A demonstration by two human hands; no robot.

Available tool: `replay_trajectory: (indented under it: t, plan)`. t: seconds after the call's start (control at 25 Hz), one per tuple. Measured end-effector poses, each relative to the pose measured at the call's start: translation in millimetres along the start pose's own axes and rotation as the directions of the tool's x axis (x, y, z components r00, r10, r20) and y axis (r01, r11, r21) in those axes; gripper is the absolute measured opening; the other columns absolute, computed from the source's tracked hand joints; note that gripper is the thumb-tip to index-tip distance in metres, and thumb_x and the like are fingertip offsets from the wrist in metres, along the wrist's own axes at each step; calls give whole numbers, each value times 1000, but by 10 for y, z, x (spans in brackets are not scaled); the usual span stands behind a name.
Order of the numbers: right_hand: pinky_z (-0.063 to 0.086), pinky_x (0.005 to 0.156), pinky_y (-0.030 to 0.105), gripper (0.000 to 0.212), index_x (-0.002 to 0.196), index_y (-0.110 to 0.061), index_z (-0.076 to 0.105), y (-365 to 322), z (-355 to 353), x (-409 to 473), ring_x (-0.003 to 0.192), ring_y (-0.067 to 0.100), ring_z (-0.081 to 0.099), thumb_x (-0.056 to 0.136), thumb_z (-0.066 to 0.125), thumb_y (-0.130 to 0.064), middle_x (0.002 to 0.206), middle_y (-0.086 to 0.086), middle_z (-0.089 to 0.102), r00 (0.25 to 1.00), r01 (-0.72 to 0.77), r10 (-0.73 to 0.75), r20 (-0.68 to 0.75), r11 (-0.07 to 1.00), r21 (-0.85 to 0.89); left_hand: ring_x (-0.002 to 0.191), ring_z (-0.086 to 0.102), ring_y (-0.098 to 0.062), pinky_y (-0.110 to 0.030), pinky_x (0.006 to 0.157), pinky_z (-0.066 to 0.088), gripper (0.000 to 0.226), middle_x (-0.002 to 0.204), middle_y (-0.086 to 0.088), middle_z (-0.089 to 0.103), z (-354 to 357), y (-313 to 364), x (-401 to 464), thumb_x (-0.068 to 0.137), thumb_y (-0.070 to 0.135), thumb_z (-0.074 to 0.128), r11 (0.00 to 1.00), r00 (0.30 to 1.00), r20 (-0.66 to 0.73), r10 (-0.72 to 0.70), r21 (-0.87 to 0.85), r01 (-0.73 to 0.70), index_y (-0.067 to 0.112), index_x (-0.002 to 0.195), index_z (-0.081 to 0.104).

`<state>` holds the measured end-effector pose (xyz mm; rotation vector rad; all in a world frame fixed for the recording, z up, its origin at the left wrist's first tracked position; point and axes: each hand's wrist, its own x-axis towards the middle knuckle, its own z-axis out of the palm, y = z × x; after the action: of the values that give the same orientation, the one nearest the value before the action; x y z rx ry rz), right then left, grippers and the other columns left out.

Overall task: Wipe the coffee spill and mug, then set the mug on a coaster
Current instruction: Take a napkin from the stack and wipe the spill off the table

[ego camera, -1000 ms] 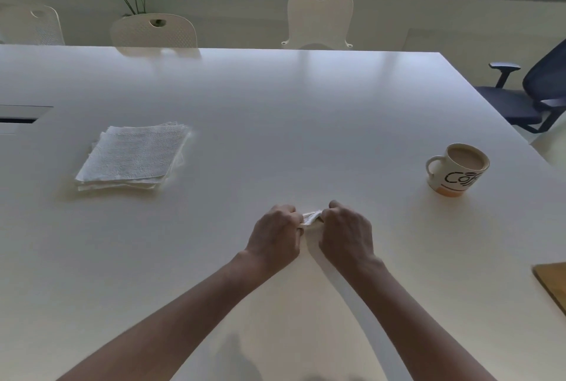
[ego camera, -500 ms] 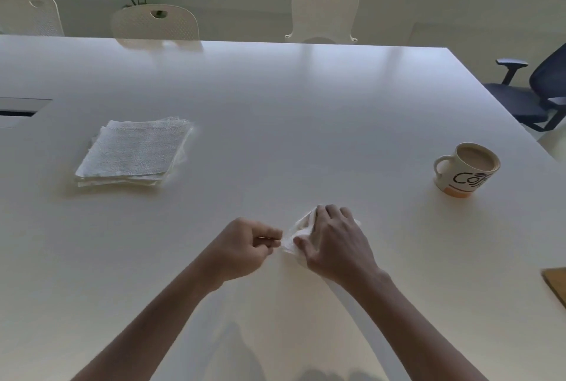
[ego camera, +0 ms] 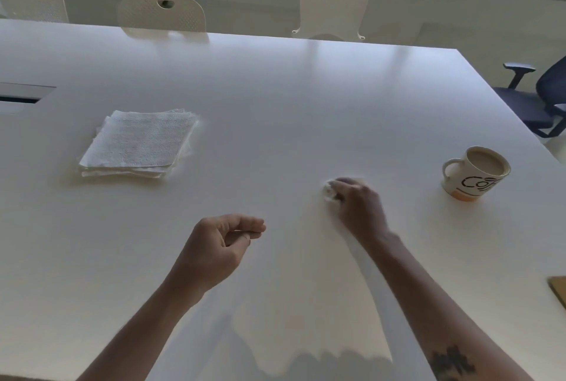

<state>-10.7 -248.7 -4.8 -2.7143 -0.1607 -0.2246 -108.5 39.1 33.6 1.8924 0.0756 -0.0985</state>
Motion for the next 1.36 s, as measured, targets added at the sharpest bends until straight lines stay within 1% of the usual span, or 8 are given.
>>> replay_trajectory:
  t: [0.2,0.28,0.48,0.64,0.76,0.88,1.08,1.36]
  plan:
    - [60,92,27,55,133,-32,71,-267,272,-692,124,13,70,89,61,0,147,-12,66,891,384,-418,175,902,198,99,82,-5,-15,93,60,32,99,8,87,5,23,-33,99,-9,67,998,999,-20,49,-39,-49,15,112,83]
    - [59,97,25,54,132,-34,72,64,86,-807,126,5,69,89,54,-7,145,-17,67,914,367,-396,92,901,232,100,82,-4,-15,92,61,32,100,10,87,11,4,-87,99,-6,69,997,999,-21,48,-59,-50,20,112,82]
    - [60,92,37,36,117,-19,83,208,-71,88,119,26,74,89,69,-2,130,1,78,996,69,-66,-55,996,55,99,81,-1,-12,89,60,30,99,15,86,129,2,-175,98,0,72,996,996,-2,90,-15,-90,24,113,82]
    - [59,95,37,44,133,-23,75,-430,273,-61,124,26,71,96,64,-3,144,-2,69,960,244,-258,108,962,126,98,81,-1,-10,86,59,34,98,17,86,231,58,-201,97,-1,74,988,988,17,155,14,-155,27,112,82]
    - [60,91,25,56,139,-40,66,-161,155,-761,125,7,69,94,56,-7,151,-23,60,888,400,-434,153,892,209,99,81,0,-9,87,58,35,98,19,85,181,20,-190,96,-2,74,980,981,-9,195,39,-195,29,112,82]
    - [59,92,19,64,137,-47,68,420,-236,-958,124,-5,67,90,64,-4,147,-33,59,945,295,-313,92,941,167,100,81,-2,-14,89,60,37,98,18,85,135,-34,-220,96,-2,74,983,984,-13,178,47,-177,30,112,82]
    - [62,83,39,38,123,-23,81,329,-280,-128,112,26,77,91,74,-4,130,-3,77,997,7,-6,-82,1000,9,97,82,-3,-15,90,61,37,96,16,86,119,-44,-247,95,-4,74,984,985,-7,173,53,-173,29,111,82]
    - [60,81,23,67,143,-37,61,-79,156,-938,121,6,70,87,65,-2,145,-15,66,883,441,-458,105,884,155,94,83,-7,-16,90,61,39,96,12,86,78,-43,-207,95,-7,72,980,981,-4,194,41,-193,26,113,82]
